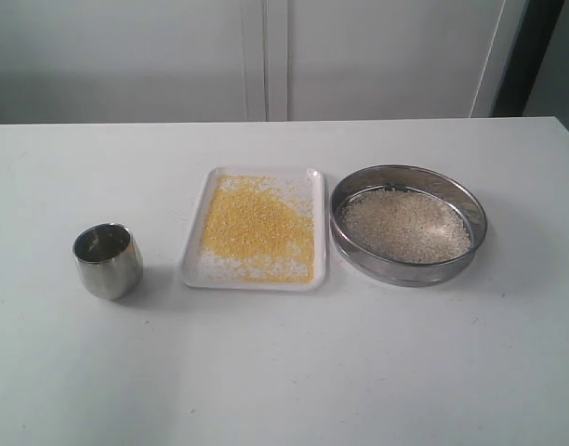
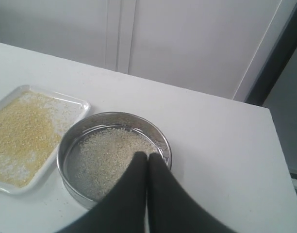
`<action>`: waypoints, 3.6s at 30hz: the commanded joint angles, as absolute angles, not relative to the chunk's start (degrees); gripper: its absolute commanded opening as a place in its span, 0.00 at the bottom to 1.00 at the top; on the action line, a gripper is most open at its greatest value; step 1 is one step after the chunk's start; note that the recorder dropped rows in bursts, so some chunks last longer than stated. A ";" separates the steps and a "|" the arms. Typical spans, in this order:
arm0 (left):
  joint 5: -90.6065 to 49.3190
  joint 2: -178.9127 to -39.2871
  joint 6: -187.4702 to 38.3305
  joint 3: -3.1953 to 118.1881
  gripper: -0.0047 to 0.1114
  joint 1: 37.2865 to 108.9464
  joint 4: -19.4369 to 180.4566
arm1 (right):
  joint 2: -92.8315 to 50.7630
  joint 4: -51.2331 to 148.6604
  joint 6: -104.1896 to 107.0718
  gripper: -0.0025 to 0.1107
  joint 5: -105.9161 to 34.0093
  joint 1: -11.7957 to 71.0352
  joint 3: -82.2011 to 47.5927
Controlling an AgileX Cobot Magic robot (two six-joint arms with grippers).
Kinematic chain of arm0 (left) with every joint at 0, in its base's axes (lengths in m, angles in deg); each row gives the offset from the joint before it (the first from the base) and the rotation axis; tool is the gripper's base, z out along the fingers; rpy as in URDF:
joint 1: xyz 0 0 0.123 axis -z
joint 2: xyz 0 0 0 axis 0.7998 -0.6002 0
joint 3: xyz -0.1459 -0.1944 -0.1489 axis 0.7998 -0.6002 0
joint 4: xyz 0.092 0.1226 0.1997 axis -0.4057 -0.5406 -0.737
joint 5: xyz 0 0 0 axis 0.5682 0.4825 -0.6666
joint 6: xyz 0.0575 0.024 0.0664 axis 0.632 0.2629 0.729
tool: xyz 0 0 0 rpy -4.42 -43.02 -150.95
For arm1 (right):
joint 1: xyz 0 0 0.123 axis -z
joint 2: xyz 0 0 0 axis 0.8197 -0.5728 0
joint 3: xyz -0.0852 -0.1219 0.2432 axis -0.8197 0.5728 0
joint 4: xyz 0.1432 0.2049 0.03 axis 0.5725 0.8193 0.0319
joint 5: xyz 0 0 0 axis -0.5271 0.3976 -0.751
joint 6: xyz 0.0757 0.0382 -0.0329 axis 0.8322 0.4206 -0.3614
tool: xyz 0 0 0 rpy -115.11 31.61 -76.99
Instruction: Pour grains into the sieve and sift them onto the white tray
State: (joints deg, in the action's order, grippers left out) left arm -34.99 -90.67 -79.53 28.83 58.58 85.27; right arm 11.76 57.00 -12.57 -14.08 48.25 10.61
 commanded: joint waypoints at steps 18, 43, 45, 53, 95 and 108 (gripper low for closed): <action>-35.21 -90.20 -79.60 28.38 0.04 59.02 85.41 | 22.30 57.88 -12.83 0.02 -12.97 48.11 12.78; -35.21 -90.20 -79.60 28.38 0.04 59.02 85.41 | 35.06 53.86 -0.56 0.02 -15.47 48.11 22.22; -35.21 -90.20 -79.60 28.38 0.04 59.02 85.41 | 37.85 53.77 -0.56 0.02 -15.47 48.11 24.78; -35.21 -90.20 -79.60 28.38 0.04 59.02 85.41 | 48.15 53.17 -0.56 0.02 -15.47 48.11 36.97; -35.21 -90.20 -79.60 28.38 0.04 59.02 85.41 | 50.76 49.19 -0.56 0.02 -16.66 48.11 47.59; -35.23 -88.40 -79.60 28.38 0.04 59.02 85.28 | 50.76 49.19 -0.56 0.02 -16.66 48.11 47.59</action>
